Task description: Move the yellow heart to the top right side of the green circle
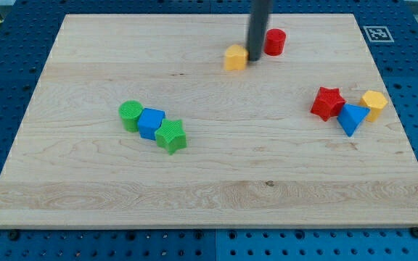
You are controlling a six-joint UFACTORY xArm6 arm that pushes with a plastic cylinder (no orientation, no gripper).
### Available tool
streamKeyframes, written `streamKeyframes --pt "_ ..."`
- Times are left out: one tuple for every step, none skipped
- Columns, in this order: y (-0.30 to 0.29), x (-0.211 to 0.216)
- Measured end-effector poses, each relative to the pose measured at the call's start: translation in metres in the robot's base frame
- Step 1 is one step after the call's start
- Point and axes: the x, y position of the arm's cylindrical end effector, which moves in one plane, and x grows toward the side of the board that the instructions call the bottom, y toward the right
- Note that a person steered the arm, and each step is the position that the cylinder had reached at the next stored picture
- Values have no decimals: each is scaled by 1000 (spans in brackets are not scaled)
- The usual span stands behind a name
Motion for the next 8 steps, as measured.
streamKeyframes --pt "-62 0" --pt "-76 -12" --pt "-78 -31" --pt "-88 -4" --pt "-88 41" --pt "-71 31" --pt "-48 44" --pt "-55 87"
